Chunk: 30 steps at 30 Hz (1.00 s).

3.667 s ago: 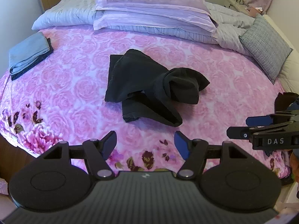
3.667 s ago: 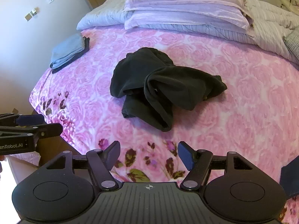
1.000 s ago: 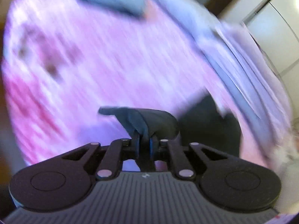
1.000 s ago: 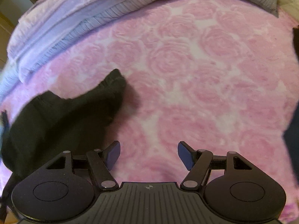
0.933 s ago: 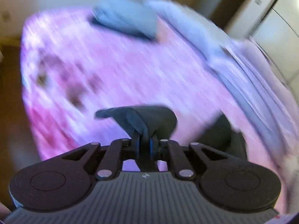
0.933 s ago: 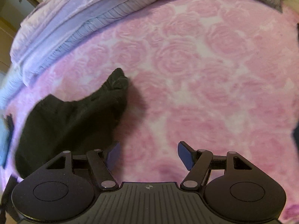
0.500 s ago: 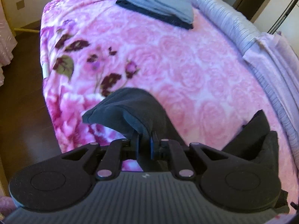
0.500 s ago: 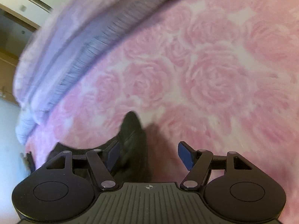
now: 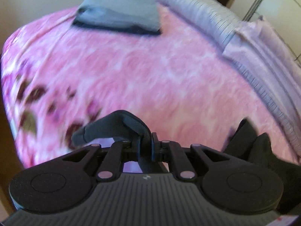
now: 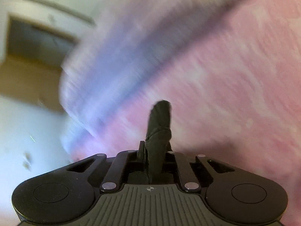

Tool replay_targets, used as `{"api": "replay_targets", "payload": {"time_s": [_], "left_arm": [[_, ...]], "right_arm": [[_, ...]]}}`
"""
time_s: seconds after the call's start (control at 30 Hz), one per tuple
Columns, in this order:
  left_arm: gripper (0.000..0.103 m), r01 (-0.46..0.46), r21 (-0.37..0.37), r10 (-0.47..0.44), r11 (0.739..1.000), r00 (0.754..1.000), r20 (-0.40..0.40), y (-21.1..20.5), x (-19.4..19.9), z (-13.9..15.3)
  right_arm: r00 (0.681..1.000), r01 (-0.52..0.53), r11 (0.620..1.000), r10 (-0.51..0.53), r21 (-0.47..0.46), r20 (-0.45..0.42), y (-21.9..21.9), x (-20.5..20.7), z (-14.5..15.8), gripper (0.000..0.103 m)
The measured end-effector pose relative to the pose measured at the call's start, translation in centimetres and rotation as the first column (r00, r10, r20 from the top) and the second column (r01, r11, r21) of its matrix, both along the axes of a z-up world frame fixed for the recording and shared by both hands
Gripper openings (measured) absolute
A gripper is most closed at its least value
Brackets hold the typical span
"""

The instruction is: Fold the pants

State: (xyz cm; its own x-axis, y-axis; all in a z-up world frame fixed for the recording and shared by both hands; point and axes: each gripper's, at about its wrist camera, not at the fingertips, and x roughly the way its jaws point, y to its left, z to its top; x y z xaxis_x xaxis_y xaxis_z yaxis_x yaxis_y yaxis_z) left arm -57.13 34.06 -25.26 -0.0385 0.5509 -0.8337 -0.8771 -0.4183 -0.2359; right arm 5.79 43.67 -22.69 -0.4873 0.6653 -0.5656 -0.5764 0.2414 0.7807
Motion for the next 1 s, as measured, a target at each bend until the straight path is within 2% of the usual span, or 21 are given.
{"api": "replay_targets", "payload": {"time_s": [0.1, 0.2, 0.27, 0.33, 0.47, 0.53, 0.57, 0.6, 0.63, 0.67, 0.7, 0.73, 0.8, 0.83, 0.97, 1.0], "left_arm": [[0.007, 0.036, 0.087, -0.036, 0.996, 0.999, -0.007, 3.7, -0.3, 3.2], [0.007, 0.058, 0.210, -0.057, 0.976, 0.998, -0.010, 5.8, -0.8, 6.9], [0.008, 0.071, 0.267, -0.077, 0.961, 0.997, 0.014, 6.3, -1.2, 8.7], [0.009, 0.099, 0.306, -0.117, 0.947, 0.992, 0.041, 5.7, -1.3, 9.5], [0.010, 0.167, 0.269, -0.186, 0.949, 0.981, 0.048, 2.8, -0.9, 7.9], [0.017, 0.222, 0.199, -0.234, 0.954, 0.972, 0.035, 0.8, -0.8, 5.2], [0.024, 0.239, 0.138, -0.245, 0.961, 0.969, 0.025, 0.2, -0.8, 3.5], [0.026, 0.262, 0.050, -0.263, 0.964, 0.965, 0.012, -0.4, -0.9, 1.2], [0.026, 0.268, -0.024, -0.269, 0.963, 0.963, -0.001, -1.1, -1.1, -0.7], [0.023, 0.260, -0.081, -0.262, 0.962, 0.965, -0.015, -1.6, -1.4, -2.3], [0.023, 0.254, -0.127, -0.260, 0.959, 0.965, -0.034, -2.2, -1.7, -3.5], [0.023, 0.252, -0.153, -0.260, 0.955, 0.965, -0.038, -2.8, -2.0, -4.5], [0.030, 0.237, -0.163, -0.244, 0.958, 0.969, -0.024, -3.4, -2.7, -5.2], [0.033, 0.226, -0.157, -0.231, 0.961, 0.973, -0.013, -3.5, -3.1, -5.3], [0.057, 0.185, -0.115, -0.177, 0.976, 0.981, 0.075, -3.9, -4.6, -6.2], [0.059, 0.165, -0.106, -0.155, 0.981, 0.983, 0.098, -3.9, -4.8, -6.6]], "right_arm": [[0.988, 0.133, 0.969, -0.113, 0.207, -0.105, -0.8, 0.1, 7.9, 0.005], [0.965, 0.261, 0.869, -0.220, 0.420, -0.146, -4.4, 1.2, 14.6, 0.005], [0.942, 0.335, 0.817, -0.298, 0.469, -0.153, -8.0, 2.7, 17.0, 0.005], [0.918, 0.383, 0.798, -0.387, 0.465, -0.092, -12.4, 4.2, 17.8, 0.005], [0.864, 0.457, 0.826, -0.501, 0.331, 0.057, -21.3, 6.2, 14.9, 0.006], [0.833, 0.507, 0.838, -0.536, 0.201, 0.135, -25.7, 7.0, 11.3, 0.007], [0.829, 0.522, 0.847, -0.532, 0.101, 0.172, -27.3, 7.5, 9.0, 0.010], [0.813, 0.558, 0.828, -0.531, -0.056, 0.241, -29.1, 8.2, 6.2, 0.016], [0.789, 0.598, 0.777, -0.527, -0.196, 0.318, -30.5, 8.5, 4.0, 0.028], [0.766, 0.632, 0.715, -0.518, -0.298, 0.381, -32.1, 8.8, 2.0, 0.029], [0.747, 0.658, 0.663, -0.516, -0.357, 0.418, -33.6, 8.8, 0.5, 0.029], [0.735, 0.675, 0.622, -0.520, -0.397, 0.435, -34.8, 8.7, -0.6, 0.030], [0.735, 0.676, 0.603, -0.518, -0.423, 0.437, -35.7, 8.0, -1.5, 0.032], [0.746, 0.664, 0.613, -0.507, -0.427, 0.432, -35.3, 7.7, -1.7, 0.035], [0.792, 0.606, 0.676, -0.463, -0.420, 0.397, -34.6, 5.1, -2.5, 0.038], [0.804, 0.589, 0.693, -0.454, -0.415, 0.383, -34.0, 4.5, -2.6, 0.038]]}}
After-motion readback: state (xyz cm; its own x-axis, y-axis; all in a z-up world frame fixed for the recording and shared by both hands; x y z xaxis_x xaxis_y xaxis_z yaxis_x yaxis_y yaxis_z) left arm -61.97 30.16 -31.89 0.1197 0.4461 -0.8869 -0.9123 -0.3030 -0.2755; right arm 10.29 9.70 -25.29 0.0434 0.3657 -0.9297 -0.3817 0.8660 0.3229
